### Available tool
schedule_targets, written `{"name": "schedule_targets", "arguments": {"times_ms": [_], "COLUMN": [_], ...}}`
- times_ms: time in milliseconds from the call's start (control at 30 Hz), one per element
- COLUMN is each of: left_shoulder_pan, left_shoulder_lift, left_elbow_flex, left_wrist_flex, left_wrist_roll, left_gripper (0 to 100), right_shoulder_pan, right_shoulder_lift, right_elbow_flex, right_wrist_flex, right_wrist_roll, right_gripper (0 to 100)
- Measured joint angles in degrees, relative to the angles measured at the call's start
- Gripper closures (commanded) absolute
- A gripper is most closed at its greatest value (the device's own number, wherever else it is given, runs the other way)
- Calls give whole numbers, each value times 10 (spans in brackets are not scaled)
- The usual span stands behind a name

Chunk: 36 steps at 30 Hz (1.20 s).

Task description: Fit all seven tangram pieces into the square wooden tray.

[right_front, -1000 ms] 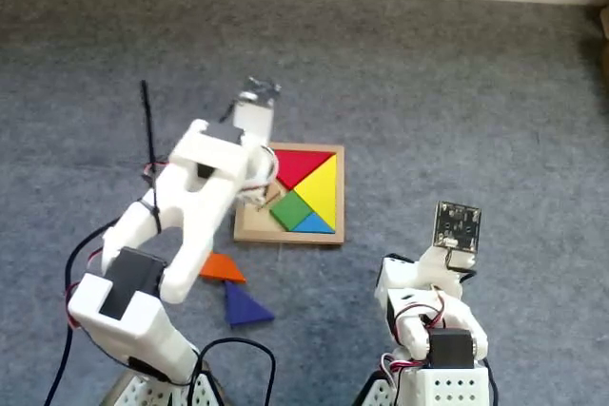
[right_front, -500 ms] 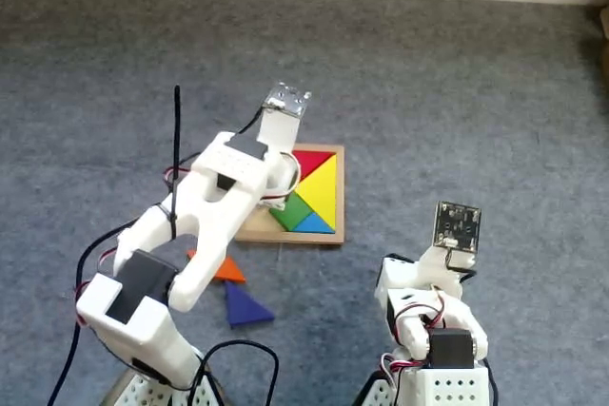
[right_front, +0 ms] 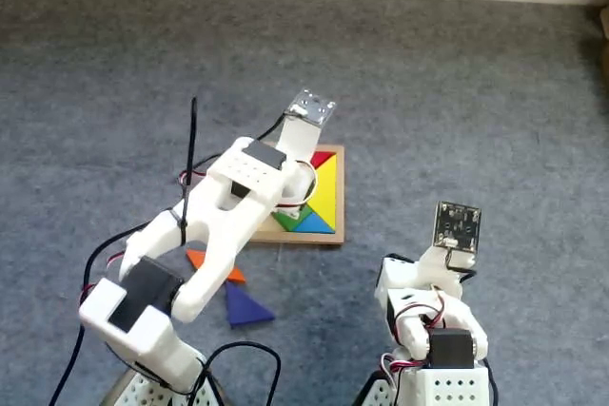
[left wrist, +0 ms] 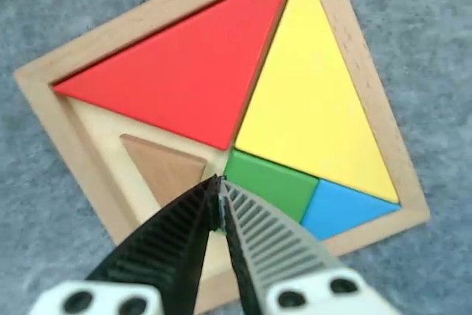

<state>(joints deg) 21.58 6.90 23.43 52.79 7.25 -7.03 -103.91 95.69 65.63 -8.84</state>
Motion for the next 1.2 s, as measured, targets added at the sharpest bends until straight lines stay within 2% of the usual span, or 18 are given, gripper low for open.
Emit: {"name": "schedule_targets", "arguments": {"times_ms": [200,333,533,667,933,1067,1200], "left_shoulder_pan": [-58,-88,-74,-44,-44,-41,-38], "left_shoulder_lift": [-48,-48,-41,18,94,87,23], "left_elbow_flex": [17,59,83,48,-76,-96,-80], "left_wrist_flex": [19,-3,-39,-38,39,70,84], "left_wrist_roll": [0,1,1,-1,1,0,0], "left_gripper": [979,979,979,979,980,980,980], "right_shoulder_pan": [0,0,0,0,0,0,0], "right_shoulder_lift": [0,0,0,0,0,0,0], "right_elbow_flex": [0,0,0,0,0,0,0], "right_wrist_flex": [0,0,0,0,0,0,0], "right_wrist_roll": [0,0,0,0,0,0,0], "right_gripper": [990,990,990,990,990,990,990]}}
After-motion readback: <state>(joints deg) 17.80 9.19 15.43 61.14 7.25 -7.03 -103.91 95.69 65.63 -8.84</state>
